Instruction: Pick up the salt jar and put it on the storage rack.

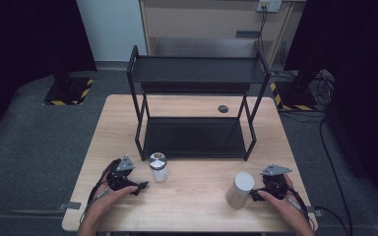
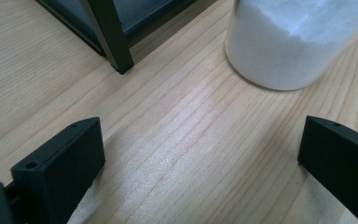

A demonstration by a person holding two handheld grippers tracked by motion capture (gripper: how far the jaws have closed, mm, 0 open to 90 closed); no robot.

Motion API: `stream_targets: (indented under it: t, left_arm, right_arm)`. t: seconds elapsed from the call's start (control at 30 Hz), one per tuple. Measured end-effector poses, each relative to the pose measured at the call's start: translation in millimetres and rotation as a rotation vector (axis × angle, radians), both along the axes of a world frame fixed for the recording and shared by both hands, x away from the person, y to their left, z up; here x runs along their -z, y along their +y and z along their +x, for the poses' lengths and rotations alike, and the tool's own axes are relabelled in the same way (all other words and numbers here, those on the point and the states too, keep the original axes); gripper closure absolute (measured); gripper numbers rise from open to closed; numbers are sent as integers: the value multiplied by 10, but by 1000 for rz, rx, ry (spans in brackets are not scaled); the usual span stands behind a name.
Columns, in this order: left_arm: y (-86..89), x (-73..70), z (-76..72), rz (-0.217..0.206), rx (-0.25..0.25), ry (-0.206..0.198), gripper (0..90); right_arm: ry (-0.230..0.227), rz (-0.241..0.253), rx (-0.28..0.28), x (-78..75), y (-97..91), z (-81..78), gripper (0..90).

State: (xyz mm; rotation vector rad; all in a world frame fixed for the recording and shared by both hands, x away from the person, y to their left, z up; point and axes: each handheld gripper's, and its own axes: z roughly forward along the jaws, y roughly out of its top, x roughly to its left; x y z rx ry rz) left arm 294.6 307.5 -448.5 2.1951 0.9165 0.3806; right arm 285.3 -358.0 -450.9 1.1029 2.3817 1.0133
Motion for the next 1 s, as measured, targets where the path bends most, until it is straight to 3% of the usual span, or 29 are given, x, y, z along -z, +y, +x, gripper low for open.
stream_targets:
  t: [0.63, 1.0]
  left_arm:
    - [-11, 3, -30, 2, -3, -11, 6]
    - [-37, -47, -71, 4, 40, -25, 14]
  right_arm:
    - [0, 0, 0, 0, 0, 0, 12]
    - [0, 0, 0, 0, 0, 1, 12]
